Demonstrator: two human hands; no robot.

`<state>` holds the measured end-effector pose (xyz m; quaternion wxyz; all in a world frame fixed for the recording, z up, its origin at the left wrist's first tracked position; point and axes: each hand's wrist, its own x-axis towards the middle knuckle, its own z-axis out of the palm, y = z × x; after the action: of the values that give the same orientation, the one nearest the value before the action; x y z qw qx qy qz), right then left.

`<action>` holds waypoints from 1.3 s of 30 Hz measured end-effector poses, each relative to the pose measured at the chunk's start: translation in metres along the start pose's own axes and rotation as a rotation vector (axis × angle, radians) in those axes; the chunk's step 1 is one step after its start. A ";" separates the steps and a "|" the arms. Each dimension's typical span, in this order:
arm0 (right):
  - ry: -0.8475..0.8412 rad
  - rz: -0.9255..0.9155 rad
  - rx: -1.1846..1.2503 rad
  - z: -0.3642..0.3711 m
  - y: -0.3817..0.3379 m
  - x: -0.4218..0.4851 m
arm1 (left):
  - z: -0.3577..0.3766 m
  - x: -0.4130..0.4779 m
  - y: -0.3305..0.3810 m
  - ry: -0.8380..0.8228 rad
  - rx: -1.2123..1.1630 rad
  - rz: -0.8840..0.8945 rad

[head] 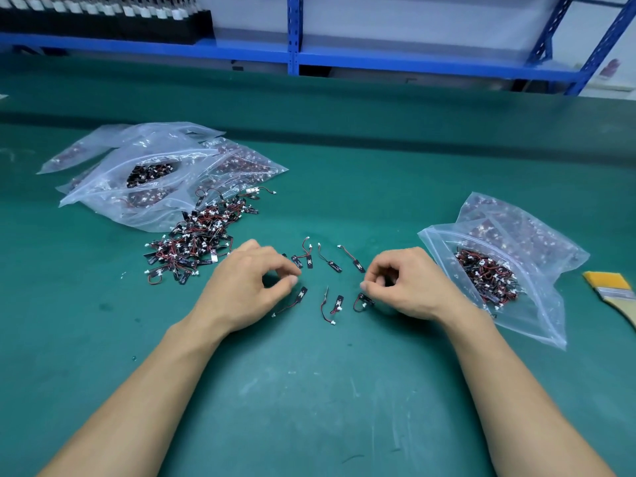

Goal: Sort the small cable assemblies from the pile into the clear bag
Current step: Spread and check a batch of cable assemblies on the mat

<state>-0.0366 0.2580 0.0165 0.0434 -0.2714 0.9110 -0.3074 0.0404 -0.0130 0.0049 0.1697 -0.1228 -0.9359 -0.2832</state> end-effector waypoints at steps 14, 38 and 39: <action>-0.091 -0.010 0.033 0.003 -0.001 0.000 | -0.003 0.003 -0.020 0.080 0.066 -0.195; 0.113 0.075 -0.032 0.012 0.007 0.009 | -0.003 0.003 -0.013 0.083 0.060 -0.307; 0.110 0.077 -0.028 0.012 0.006 0.008 | -0.003 0.003 -0.011 0.124 0.043 -0.351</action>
<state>-0.0438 0.2516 0.0039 0.0011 -0.2193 0.9260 -0.3072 0.0345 -0.0236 0.0031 0.1777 0.0637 -0.9366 -0.2953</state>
